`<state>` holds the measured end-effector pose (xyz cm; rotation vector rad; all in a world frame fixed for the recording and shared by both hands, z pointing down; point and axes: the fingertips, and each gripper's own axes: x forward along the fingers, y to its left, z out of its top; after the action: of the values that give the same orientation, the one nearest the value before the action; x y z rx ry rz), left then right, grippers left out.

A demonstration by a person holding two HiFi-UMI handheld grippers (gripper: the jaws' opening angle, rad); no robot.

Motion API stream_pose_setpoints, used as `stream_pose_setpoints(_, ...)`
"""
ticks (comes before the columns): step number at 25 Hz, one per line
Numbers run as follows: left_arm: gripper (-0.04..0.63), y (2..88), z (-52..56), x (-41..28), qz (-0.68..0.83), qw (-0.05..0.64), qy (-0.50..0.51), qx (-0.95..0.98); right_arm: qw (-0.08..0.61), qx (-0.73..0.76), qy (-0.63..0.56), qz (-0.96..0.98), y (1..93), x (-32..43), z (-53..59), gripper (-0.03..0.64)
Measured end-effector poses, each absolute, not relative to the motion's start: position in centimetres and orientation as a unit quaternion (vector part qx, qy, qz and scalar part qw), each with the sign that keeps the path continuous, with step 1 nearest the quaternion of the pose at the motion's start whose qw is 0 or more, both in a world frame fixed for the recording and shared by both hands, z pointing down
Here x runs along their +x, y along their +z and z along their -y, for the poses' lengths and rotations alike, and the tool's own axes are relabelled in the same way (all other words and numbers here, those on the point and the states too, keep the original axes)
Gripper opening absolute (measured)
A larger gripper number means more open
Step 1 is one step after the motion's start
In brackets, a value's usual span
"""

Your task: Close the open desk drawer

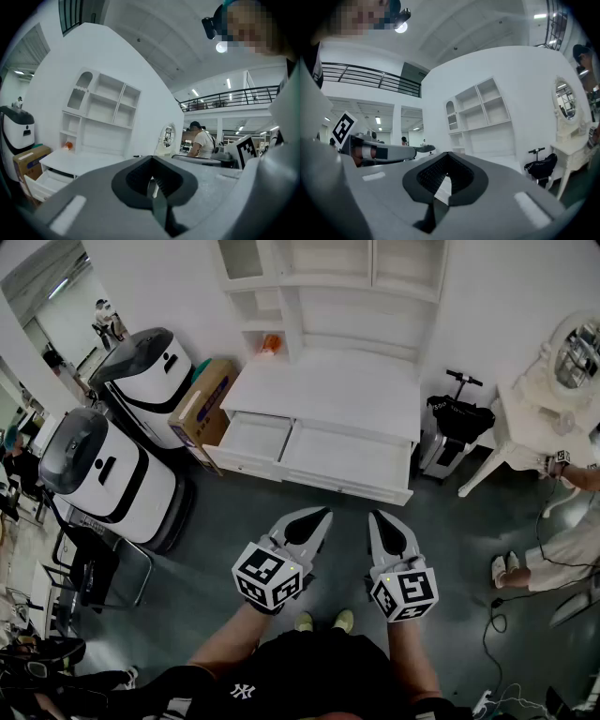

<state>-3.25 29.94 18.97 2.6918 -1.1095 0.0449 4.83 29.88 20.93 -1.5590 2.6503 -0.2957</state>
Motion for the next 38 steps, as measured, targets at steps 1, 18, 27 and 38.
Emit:
stream_pose_setpoints(1, 0.0, 18.9, -30.1, -3.3, 0.378, 0.116, 0.014, 0.918, 0.025, -0.505, -0.095, -0.858, 20.9, 4.8, -30.1, 0.02)
stream_pose_setpoints(18, 0.002, 20.6, -30.7, -3.9, 0.404, 0.129, 0.014, 0.906, 0.062, -0.513, -0.138, -0.845, 21.4, 7.5, -31.6, 0.023)
stream_pose_setpoints(27, 0.002, 21.5, -30.7, -2.6, 0.425, 0.126, 0.023, 0.896, 0.059, -0.505, -0.14, -0.849, 22.5, 10.2, -31.6, 0.023)
stream_pose_setpoints(38, 0.002, 23.9, -30.2, -0.9, 0.437, 0.126, 0.051, 0.889, 0.047, -0.505, -0.159, -0.847, 25.4, 12.5, -30.5, 0.023)
